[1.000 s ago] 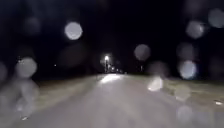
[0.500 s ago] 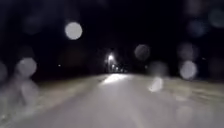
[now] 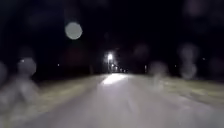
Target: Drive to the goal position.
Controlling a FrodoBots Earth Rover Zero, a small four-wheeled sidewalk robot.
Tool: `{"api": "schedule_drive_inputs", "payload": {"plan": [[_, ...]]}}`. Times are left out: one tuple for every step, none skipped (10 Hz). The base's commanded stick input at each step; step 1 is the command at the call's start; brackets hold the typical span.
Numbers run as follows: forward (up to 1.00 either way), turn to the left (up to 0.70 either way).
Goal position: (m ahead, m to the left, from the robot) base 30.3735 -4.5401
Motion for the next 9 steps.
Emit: {"api": "schedule_drive_inputs", "payload": {"plan": [[1.0,0.05],[1.0,0.1],[1.0,0.12],[1.0,0.12],[1.0,0.06],[1.0,0.04],[1.0,0.06],[1.0,0.1],[1.0,0.12]]}}
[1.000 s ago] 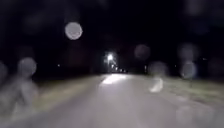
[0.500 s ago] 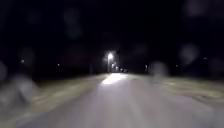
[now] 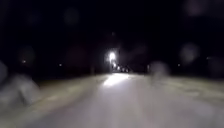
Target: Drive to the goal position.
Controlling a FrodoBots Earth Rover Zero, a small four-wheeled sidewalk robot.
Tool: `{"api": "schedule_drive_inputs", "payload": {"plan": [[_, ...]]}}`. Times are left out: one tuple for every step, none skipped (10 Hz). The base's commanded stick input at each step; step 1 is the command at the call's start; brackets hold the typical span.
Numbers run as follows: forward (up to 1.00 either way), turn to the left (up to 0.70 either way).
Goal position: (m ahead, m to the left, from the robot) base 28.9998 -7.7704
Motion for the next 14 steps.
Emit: {"api": "schedule_drive_inputs", "payload": {"plan": [[1.0,0.11],[1.0,0.11],[1.0,0.07],[1.0,0.06],[1.0,0.12],[1.0,0.04],[1.0,0.03],[1.0,0.01],[1.0,-0.05],[1.0,-0.13],[1.0,-0.13],[1.0,-0.09],[1.0,-0.09],[1.0,-0.08]]}}
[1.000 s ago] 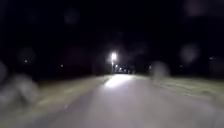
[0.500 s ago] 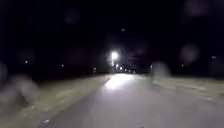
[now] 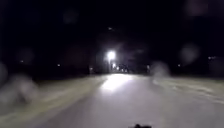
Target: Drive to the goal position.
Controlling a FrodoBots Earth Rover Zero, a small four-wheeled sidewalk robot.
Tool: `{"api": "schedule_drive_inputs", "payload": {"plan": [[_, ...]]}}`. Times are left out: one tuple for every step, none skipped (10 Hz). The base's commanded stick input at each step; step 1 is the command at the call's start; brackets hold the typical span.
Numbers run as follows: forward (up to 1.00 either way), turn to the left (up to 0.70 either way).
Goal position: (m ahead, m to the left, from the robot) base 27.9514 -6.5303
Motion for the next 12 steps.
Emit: {"api": "schedule_drive_inputs", "payload": {"plan": [[1.0,-0.04],[1.0,-0.02],[1.0,-0.01],[1.0,-0.03],[1.0,-0.07],[1.0,-0.1],[1.0,-0.11],[1.0,-0.06],[1.0,-0.01],[1.0,0.0],[1.0,0.0],[1.0,0.0]]}}
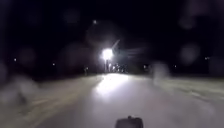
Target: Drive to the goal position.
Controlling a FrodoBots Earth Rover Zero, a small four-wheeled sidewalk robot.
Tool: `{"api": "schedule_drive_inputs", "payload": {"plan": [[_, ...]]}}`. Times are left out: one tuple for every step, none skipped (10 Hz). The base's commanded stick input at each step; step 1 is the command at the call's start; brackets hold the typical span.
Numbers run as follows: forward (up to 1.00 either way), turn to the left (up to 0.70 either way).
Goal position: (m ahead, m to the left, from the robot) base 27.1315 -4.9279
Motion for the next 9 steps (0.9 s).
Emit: {"api": "schedule_drive_inputs", "payload": {"plan": [[1.0,0.0],[1.0,0.0],[1.0,0.0],[1.0,0.0],[1.0,0.0],[1.0,0.0],[1.0,0.0],[1.0,0.0],[1.0,0.0]]}}
